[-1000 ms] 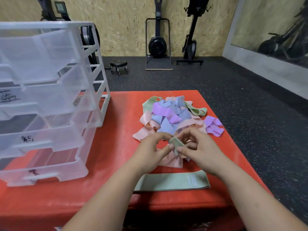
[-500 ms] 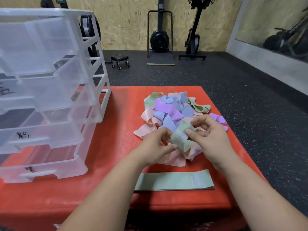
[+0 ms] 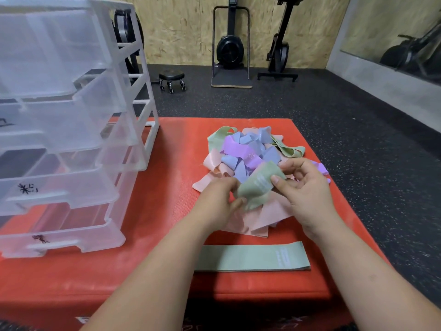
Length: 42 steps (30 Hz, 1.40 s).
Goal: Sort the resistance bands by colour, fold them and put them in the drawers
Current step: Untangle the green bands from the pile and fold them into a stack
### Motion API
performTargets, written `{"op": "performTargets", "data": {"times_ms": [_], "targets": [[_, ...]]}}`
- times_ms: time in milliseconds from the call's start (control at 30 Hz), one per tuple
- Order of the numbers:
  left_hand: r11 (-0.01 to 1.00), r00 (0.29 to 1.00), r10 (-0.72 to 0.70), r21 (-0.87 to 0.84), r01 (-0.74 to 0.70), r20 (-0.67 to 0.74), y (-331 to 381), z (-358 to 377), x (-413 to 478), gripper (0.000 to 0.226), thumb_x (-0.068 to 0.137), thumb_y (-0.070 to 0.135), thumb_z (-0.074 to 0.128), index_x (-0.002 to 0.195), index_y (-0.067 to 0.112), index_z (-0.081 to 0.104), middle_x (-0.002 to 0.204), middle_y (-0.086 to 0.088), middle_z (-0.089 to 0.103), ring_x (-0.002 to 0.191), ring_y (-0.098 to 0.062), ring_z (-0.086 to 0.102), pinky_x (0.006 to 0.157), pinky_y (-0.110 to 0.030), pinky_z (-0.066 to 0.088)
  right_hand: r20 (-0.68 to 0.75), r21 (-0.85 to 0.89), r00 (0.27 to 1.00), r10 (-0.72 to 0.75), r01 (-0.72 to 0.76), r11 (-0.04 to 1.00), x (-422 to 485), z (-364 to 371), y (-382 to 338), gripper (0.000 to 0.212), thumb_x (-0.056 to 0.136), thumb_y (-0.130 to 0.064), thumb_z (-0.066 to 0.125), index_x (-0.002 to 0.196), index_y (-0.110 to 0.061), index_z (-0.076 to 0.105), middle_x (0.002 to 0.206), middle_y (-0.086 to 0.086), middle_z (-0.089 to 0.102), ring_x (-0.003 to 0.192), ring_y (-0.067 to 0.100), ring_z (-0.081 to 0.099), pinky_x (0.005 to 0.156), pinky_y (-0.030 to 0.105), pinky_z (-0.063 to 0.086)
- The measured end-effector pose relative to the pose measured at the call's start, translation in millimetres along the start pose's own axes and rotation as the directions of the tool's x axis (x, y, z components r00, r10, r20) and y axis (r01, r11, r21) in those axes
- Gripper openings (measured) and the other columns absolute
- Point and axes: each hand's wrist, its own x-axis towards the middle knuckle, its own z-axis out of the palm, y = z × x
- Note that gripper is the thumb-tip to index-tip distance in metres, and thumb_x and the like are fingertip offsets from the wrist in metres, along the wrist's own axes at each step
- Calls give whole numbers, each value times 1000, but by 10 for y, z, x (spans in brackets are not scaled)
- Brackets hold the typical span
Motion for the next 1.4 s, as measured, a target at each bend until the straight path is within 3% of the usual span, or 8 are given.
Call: {"op": "performTargets", "data": {"times_ms": [133,200,433,567,767,1000,1233,1400], "targets": [[989,857,150,77,-129,-494,158,-235,30,17,91,14,66,104,26,63,99,11,63,87,-23,56,75,-41,45,2,101,998,65,-65,993,-2,35,-58,28,94,4,71,107,-16,57,103,2,67,87,28,77,66,42,63],[968,782,246,186,-168,-572,212,-281,23,19,89,13,64,107,20,66,100,3,62,86,-29,55,74,-44,44,9,82,996,88,-89,993,4,61,-7,28,94,5,70,112,-12,55,107,6,70,87,30,78,72,41,64],[854,976,45,514,74,-214,-212,-166,-24,12,88,39,70,93,28,67,92,9,66,91,-28,53,71,-41,40,-6,-172,967,255,-252,952,29,-12,349,34,94,5,66,120,-17,64,104,10,77,83,21,78,69,36,58],[932,987,12,359,47,-160,-354,-255,-89,10,91,36,76,95,28,70,87,11,71,86,-25,51,71,-41,42,-24,-233,975,223,-222,947,96,-85,393,28,93,0,70,114,-19,70,102,6,78,87,22,77,73,34,58],[863,905,212,505,4,-368,-172,-425,-58,7,96,35,66,97,28,65,89,7,60,83,-27,48,66,-43,37,-148,-219,984,98,-129,967,229,-119,282,23,96,1,65,107,-18,72,90,1,76,64,11,69,67,33,57],[783,988,-102,603,154,-119,-428,-436,-149,15,95,43,67,101,30,72,98,7,70,98,-27,53,74,-38,34,-167,-234,966,199,-235,943,254,-269,465,19,95,3,65,104,-11,73,93,10,79,76,23,79,84,51,64],[899,961,-230,343,271,-156,-594,-549,-246,7,97,34,69,102,29,69,99,6,72,109,-27,53,88,-45,49,-128,-148,950,286,-304,941,253,-309,437,21,95,7,62,109,-6,72,99,18,77,79,26,79,78,39,64],[943,892,-302,33,332,-338,-500,-715,-275,12,91,36,78,86,29,69,79,9,70,81,-21,64,72,-38,53,-150,-66,945,291,-304,950,186,-313,285,23,98,4,60,117,-5,71,102,14,77,79,19,76,65,28,63]]}}
